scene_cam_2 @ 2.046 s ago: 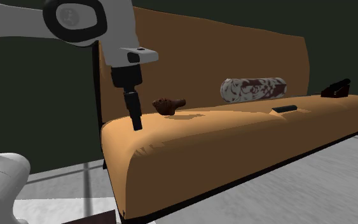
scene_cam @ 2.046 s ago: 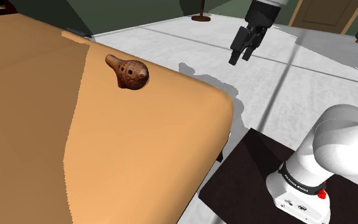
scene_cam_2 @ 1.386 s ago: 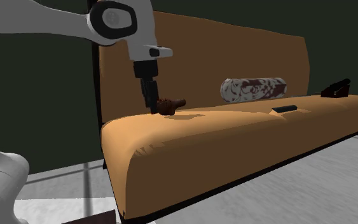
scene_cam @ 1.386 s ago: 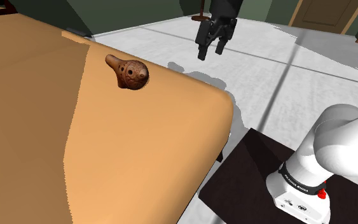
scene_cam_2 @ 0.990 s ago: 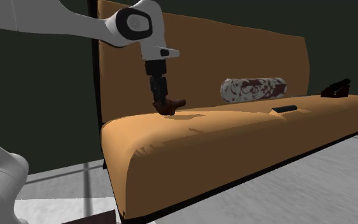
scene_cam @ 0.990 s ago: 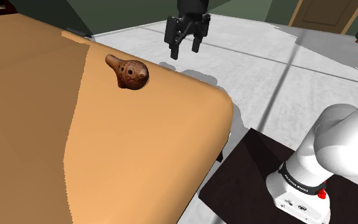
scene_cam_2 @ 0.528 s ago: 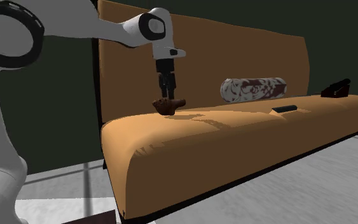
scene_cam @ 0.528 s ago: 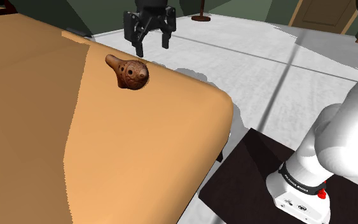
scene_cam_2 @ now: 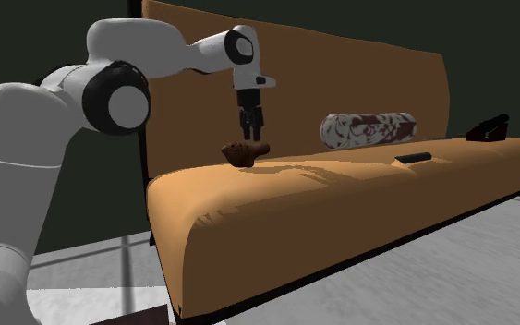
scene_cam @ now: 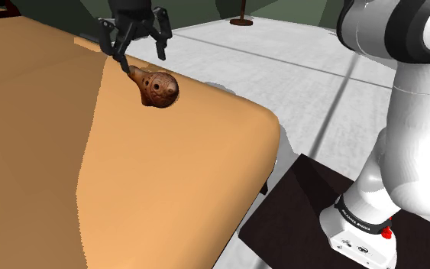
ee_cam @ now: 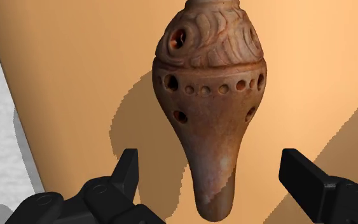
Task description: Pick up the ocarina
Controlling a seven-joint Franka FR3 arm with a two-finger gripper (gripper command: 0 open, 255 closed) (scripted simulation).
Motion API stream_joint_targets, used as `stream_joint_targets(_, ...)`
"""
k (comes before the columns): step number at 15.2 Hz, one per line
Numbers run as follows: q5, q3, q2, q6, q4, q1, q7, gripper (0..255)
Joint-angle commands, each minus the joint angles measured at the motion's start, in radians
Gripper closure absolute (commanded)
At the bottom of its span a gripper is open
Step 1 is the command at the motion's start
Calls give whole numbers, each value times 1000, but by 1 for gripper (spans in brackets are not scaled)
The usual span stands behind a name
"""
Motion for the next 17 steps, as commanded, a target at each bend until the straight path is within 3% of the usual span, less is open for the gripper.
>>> stream_joint_targets(1, 1, 0, -3, 24, -29, -2, 5, 0)
stream_joint_targets(5, 15, 0, -35, 96, -131, -22, 8, 0)
stream_joint_targets(8, 17, 0, -39, 106, -145, -24, 9, 0)
stream_joint_targets(9, 16, 0, -37, 106, -143, -24, 9, 255)
stream_joint_targets(17, 16, 0, -36, 105, -141, -23, 9, 255)
